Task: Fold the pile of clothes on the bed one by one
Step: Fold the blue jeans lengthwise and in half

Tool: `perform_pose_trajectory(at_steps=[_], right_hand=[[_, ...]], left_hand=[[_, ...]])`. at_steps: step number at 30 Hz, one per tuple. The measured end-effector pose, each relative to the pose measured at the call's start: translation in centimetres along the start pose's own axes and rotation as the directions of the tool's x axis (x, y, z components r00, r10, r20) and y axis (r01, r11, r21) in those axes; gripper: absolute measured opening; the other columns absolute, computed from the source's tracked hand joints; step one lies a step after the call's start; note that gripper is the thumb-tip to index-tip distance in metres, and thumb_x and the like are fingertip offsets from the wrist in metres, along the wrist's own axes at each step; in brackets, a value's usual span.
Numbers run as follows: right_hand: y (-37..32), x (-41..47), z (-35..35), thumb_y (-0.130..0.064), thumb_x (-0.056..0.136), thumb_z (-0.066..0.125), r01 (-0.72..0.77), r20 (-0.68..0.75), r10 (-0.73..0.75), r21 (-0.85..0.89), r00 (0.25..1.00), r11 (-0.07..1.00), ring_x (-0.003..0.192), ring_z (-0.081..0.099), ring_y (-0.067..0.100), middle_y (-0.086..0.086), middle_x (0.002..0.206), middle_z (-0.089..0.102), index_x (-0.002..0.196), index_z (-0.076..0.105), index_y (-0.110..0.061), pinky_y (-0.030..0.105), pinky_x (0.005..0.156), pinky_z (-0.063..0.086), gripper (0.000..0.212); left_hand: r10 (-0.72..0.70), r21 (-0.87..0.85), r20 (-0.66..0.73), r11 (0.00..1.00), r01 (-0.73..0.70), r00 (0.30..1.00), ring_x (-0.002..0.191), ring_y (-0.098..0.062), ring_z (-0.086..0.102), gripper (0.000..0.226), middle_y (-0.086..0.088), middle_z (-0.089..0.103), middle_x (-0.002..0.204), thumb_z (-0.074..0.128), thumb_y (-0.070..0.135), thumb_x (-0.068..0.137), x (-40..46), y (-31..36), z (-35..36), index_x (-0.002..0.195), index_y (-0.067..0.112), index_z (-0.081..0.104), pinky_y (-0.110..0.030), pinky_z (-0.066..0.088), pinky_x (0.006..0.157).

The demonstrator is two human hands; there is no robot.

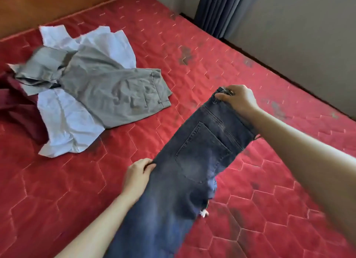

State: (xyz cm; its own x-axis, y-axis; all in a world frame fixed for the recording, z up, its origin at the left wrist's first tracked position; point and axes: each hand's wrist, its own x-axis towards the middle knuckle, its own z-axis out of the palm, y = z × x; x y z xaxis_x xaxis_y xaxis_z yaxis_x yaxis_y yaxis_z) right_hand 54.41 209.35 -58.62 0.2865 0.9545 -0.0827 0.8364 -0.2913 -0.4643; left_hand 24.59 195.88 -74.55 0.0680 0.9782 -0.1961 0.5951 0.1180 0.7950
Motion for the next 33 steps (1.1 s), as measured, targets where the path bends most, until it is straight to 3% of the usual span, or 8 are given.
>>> perform_pose_trajectory(at_steps=[5, 9, 16, 20, 24, 26, 28, 33], right_hand=[[5.8, 13.4, 10.2, -0.048, 0.085, 0.066, -0.011, 0.089, 0.011, -0.006, 0.996, 1.000, 0.082, 0.055, 0.024, 0.005, 0.085, 0.061, 0.085, 0.061, -0.013, 0.031, 0.067, 0.041, 0.036], [8.6, 19.5, 17.5, -0.053, 0.087, 0.062, 0.012, 0.147, -0.004, -0.056, 0.989, 0.998, 0.090, 0.056, 0.026, 0.006, 0.093, 0.062, 0.091, 0.060, -0.014, 0.030, 0.070, 0.036, 0.039], [10.3, 20.1, 22.6, -0.059, 0.092, 0.045, 0.165, -0.121, -0.185, -0.155, 0.975, 0.974, 0.097, 0.060, 0.031, 0.008, 0.103, 0.067, 0.101, 0.058, -0.013, 0.037, 0.073, 0.037, 0.048], [9.4, 19.2, 21.9, -0.055, 0.096, 0.042, 0.167, -0.047, -0.181, -0.222, 0.982, 0.961, 0.115, 0.049, 0.029, 0.010, 0.122, 0.056, 0.119, 0.055, -0.014, 0.039, 0.091, 0.035, 0.049], [9.9, 14.2, 19.1, -0.034, 0.098, 0.048, 0.066, -0.254, -0.063, 0.004, 0.965, 0.998, 0.130, 0.038, 0.025, 0.006, 0.139, 0.044, 0.138, 0.046, -0.016, 0.035, 0.104, 0.029, 0.044], [11.3, 8.6, 17.8, -0.012, 0.093, 0.050, 0.051, -0.400, 0.013, 0.149, 0.917, 0.987, 0.124, 0.044, 0.027, 0.010, 0.133, 0.050, 0.133, 0.051, -0.010, 0.031, 0.103, 0.031, 0.040], [13.6, 2.0, 17.1, 0.004, 0.085, 0.047, -0.016, -0.402, 0.126, 0.267, 0.907, 0.964, 0.117, 0.050, 0.028, 0.012, 0.123, 0.055, 0.127, 0.054, -0.006, 0.033, 0.102, 0.036, 0.044], [18.0, -11.7, 17.9, 0.013, 0.076, 0.047, -0.160, -0.087, 0.220, 0.447, 0.972, 0.880, 0.105, 0.060, 0.020, 0.003, 0.111, 0.062, 0.125, 0.055, -0.013, 0.029, 0.096, 0.046, 0.056]], left_hand=[[0.117, 0.328, -0.223, 0.944, -0.039, 0.968, 0.077, -0.032, 0.061, 0.007, -0.003, 0.070, 0.082, 0.069, 0.010, 0.084, 7.9, -3.3, 7.3, 0.089, 0.014, 0.071, -0.042, 0.041, 0.078], [0.321, 0.522, -0.351, 0.847, -0.101, 0.880, 0.074, -0.026, 0.057, 0.020, 0.003, 0.061, 0.078, 0.047, 0.023, 0.093, 9.9, -6.0, 10.1, 0.089, 0.017, 0.065, -0.041, 0.038, 0.084], [0.351, 0.593, -0.311, 0.798, -0.108, 0.883, 0.074, -0.028, 0.053, 0.020, 0.000, 0.058, 0.078, 0.047, 0.026, 0.092, 10.0, -5.3, 10.3, 0.088, 0.014, 0.063, -0.042, 0.036, 0.088], [0.340, 0.622, -0.308, 0.778, -0.082, 0.889, 0.076, -0.028, 0.051, 0.021, -0.002, 0.058, 0.079, 0.046, 0.027, 0.092, 9.6, -5.2, 10.1, 0.089, 0.014, 0.062, -0.042, 0.036, 0.087], [0.347, 0.594, -0.319, 0.798, -0.100, 0.882, 0.085, -0.031, 0.053, 0.026, -0.006, 0.060, 0.095, 0.044, 0.030, 0.093, 9.9, -5.6, 10.2, 0.105, 0.013, 0.061, -0.045, 0.037, 0.088], [0.395, 0.603, -0.278, 0.782, -0.161, 0.875, 0.105, -0.031, 0.054, 0.038, -0.010, 0.059, 0.119, 0.044, 0.030, 0.093, 10.0, -5.5, 10.1, 0.126, 0.014, 0.055, -0.047, 0.036, 0.096], [0.448, 0.631, -0.171, 0.734, -0.252, 0.877, 0.127, -0.029, 0.046, 0.048, -0.011, 0.049, 0.141, 0.041, 0.028, 0.094, 9.8, -5.3, 10.0, 0.140, 0.017, 0.044, -0.050, 0.030, 0.105], [0.450, 0.669, 0.204, 0.584, -0.460, 0.869, 0.139, -0.029, 0.036, 0.051, -0.009, 0.038, 0.152, 0.033, 0.030, 0.094, 7.8, -5.3, 9.9, 0.140, 0.015, 0.049, -0.058, 0.024, 0.110]])
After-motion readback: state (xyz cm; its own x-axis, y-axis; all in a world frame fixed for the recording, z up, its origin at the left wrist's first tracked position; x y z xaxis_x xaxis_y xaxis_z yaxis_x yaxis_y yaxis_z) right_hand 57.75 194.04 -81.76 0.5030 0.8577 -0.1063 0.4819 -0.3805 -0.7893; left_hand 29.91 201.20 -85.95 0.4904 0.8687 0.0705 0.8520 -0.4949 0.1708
